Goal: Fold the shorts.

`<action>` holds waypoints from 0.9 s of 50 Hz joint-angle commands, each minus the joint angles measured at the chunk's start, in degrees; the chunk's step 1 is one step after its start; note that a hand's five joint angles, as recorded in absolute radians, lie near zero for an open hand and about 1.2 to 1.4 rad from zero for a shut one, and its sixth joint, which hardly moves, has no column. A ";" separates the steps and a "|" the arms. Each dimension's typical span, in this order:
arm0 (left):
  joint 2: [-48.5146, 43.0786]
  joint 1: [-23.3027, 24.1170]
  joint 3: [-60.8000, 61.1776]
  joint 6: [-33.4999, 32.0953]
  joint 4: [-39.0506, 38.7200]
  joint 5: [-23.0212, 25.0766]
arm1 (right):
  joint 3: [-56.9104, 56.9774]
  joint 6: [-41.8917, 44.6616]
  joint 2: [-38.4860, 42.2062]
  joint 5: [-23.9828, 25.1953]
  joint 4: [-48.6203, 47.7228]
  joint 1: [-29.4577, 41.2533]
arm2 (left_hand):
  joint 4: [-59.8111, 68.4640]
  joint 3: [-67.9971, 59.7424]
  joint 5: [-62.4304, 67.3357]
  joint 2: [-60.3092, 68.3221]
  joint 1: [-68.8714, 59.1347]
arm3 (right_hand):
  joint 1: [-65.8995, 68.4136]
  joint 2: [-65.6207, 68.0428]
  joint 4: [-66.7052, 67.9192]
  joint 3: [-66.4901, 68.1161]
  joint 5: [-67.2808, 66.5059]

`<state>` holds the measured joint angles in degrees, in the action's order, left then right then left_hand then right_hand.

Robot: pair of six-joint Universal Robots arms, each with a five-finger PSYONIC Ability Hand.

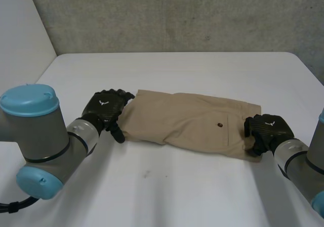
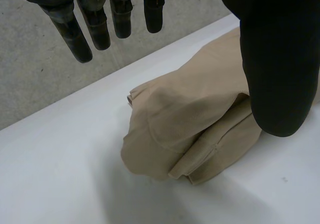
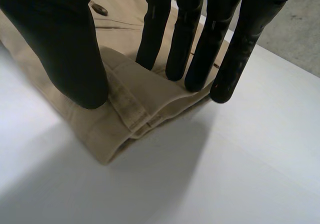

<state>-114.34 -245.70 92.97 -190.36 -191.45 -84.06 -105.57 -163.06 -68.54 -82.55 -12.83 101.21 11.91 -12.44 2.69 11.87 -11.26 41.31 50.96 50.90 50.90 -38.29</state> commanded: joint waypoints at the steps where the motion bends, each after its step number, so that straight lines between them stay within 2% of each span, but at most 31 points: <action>1: -0.09 0.13 0.28 -0.01 -0.15 -0.05 | 0.45 1.42 0.78 -1.46 -1.24 -1.79 | -1.02 1.55 -1.80 -0.98 0.37 | 38.69 29.04 29.10 29.10 -31.71; 5: 0.61 0.05 0.81 -0.09 -0.15 -0.05 | 0.54 3.36 0.52 -2.79 -1.24 -3.12 | -1.02 1.55 -1.80 -0.98 0.37 | 38.69 29.04 29.10 29.10 -31.71; 14: 3.77 -1.27 3.53 -0.01 -0.15 0.04 | 2.48 13.73 -0.80 -3.23 -0.27 -10.33 | -1.36 1.89 -2.14 -1.31 0.71 | 38.69 29.04 29.10 29.10 -31.71; 16: 4.74 -1.80 4.50 -0.01 -0.15 0.04 | 4.22 19.06 -0.98 -3.23 0.69 -13.48 | -1.53 2.06 -2.30 -1.48 0.88 | 38.69 29.04 29.10 29.10 -31.71; 23: 7.63 -3.47 6.87 -0.09 -0.06 0.30 | 10.63 26.73 -1.41 -3.05 6.48 -14.02 | -1.53 2.06 -2.30 -1.48 0.88 | 38.69 29.04 29.10 29.10 -31.71; 25: 7.99 -3.64 7.14 -0.01 -0.06 0.30 | 12.67 26.74 -2.03 -2.96 8.43 -12.44 | -1.53 2.06 -2.30 -1.48 0.88 | 38.69 29.04 29.10 29.10 -31.71; 27: 8.25 -3.64 7.40 -0.09 -0.06 0.30 | 17.65 26.82 -2.03 -2.96 11.75 -5.88 | -1.70 2.23 -2.47 -1.65 1.05 | 38.69 29.04 29.10 29.10 -31.71; 28: 8.26 -3.64 7.40 -0.01 -0.06 0.21 | 17.68 26.82 -2.03 -2.96 11.77 -5.85 | -1.70 2.23 -2.47 -1.65 1.05 | 38.69 29.04 29.10 29.10 -31.71; 31: 8.43 -3.64 7.58 -0.09 -0.06 0.12 | 23.64 27.17 -1.68 -2.18 14.93 4.31 | -1.70 2.23 -2.47 -1.65 1.05 | 38.69 29.04 29.10 29.10 -31.71; 35: 9.05 -3.64 7.75 -0.09 0.02 0.04 | 26.12 27.70 -0.36 -0.94 15.29 9.80 | -1.70 2.23 -2.47 -1.65 1.05 | 38.69 29.04 29.10 29.10 -31.71; 36: 9.13 -3.64 7.75 -0.01 0.11 0.04 | 27.95 28.14 1.12 0.45 15.37 13.45 | -1.70 2.23 -2.47 -1.65 1.05 | 38.69 29.04 29.10 29.10 -31.71; 37: 9.22 -3.64 7.84 -0.01 0.11 0.04 | 27.96 28.14 1.13 0.46 15.37 13.49 | -1.70 2.23 -2.47 -1.65 1.05 | 38.69 29.04 29.10 29.10 -31.71; 39: 9.31 -3.64 8.19 -0.09 0.11 0.12 | 30.85 29.80 4.89 4.05 16.25 20.49 | -1.70 2.23 -2.47 -1.65 1.05 | 38.69 29.04 29.10 29.10 -31.71; 40: 9.31 -3.56 8.28 -0.09 0.11 0.12 | 30.86 29.81 4.91 4.07 16.25 20.52 | -1.70 2.23 -2.47 -1.65 1.05 | 38.69 29.04 29.10 29.10 -31.71; 43: 9.31 -3.64 8.45 -0.09 0.11 0.12 | 32.79 33.14 10.78 8.19 20.89 26.57 | -1.70 2.23 -2.47 -1.65 1.05 | 38.69 29.04 29.10 29.10 -31.71; 45: 9.31 -3.64 8.45 -0.01 0.11 0.12 | 33.23 33.85 11.93 8.55 21.87 27.28 | -1.70 2.23 -2.47 -1.65 1.05 | 38.69 29.04 29.10 29.10 -31.71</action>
<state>-105.06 -249.35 101.14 -190.42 -191.35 -83.99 -74.83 -132.95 -63.46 -78.52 4.59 121.43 11.91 -12.44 2.69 11.87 -11.26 57.31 67.64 68.25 68.26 -38.28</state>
